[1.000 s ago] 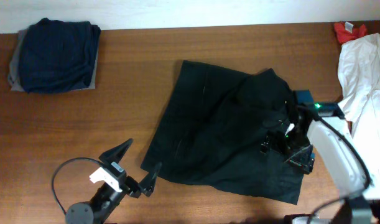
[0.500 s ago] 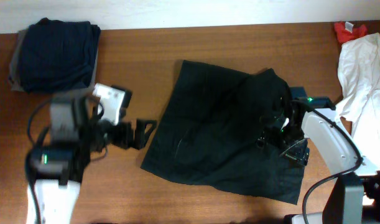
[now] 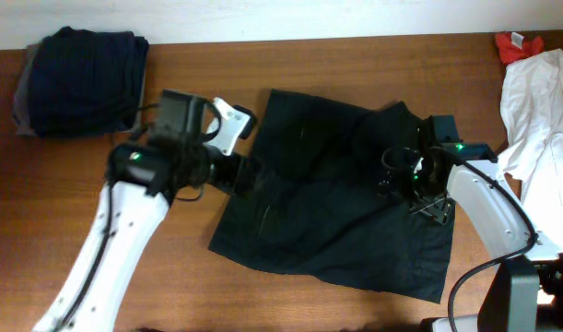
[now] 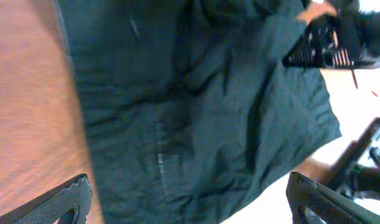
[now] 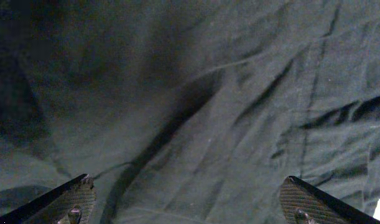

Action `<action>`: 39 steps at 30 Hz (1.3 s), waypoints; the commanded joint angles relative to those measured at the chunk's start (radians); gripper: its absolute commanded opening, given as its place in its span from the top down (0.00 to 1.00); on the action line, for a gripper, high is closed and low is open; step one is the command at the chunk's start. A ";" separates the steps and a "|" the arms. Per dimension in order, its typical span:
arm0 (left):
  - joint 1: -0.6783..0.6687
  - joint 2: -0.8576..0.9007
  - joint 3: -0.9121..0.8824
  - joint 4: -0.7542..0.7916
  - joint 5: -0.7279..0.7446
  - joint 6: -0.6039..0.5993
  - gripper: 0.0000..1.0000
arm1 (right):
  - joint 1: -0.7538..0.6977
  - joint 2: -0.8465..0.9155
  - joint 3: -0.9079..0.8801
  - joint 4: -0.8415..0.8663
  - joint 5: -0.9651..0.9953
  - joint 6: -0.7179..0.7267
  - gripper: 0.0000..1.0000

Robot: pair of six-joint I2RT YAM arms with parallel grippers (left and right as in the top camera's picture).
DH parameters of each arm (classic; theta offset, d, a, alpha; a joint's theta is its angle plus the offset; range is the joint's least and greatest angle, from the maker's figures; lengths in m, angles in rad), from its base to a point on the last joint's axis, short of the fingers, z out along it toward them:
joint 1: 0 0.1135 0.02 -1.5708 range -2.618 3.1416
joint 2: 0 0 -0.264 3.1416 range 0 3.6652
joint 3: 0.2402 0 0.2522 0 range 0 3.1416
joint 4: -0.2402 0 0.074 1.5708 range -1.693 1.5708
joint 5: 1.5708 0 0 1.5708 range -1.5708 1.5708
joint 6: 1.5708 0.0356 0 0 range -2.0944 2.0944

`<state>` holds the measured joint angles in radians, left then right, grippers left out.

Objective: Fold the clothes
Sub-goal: 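Grasp the shorts' left edge with the left gripper and pull leftward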

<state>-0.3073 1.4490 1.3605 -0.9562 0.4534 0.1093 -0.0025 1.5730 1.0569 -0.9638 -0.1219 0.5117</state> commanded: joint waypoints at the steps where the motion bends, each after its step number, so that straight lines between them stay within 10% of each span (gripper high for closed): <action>1: -0.046 0.116 0.018 0.001 0.026 0.011 0.01 | -0.006 0.000 0.017 0.000 0.002 -0.007 0.02; 7: -0.056 0.307 0.018 0.055 -0.364 -0.192 0.01 | -0.006 0.000 0.017 0.000 0.002 -0.006 0.02; 20: 0.048 0.508 0.018 0.156 -0.107 -0.024 0.01 | -0.006 0.000 0.017 0.000 0.002 -0.007 0.02; 29: 0.048 0.578 0.018 0.176 -0.193 -0.045 0.02 | -0.006 0.000 0.017 0.000 0.002 -0.007 0.02; 34: 0.041 0.582 0.018 0.180 -0.199 -0.044 0.40 | -0.006 0.000 0.017 0.000 0.002 -0.007 0.01; 39: 0.026 0.582 0.016 0.179 -0.195 -0.044 0.54 | -0.006 0.000 0.017 0.000 0.002 -0.007 0.02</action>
<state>-0.2687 2.0197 1.3651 -0.7795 0.2638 0.0612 -0.0025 1.5730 1.0576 -0.9638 -0.1223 0.5117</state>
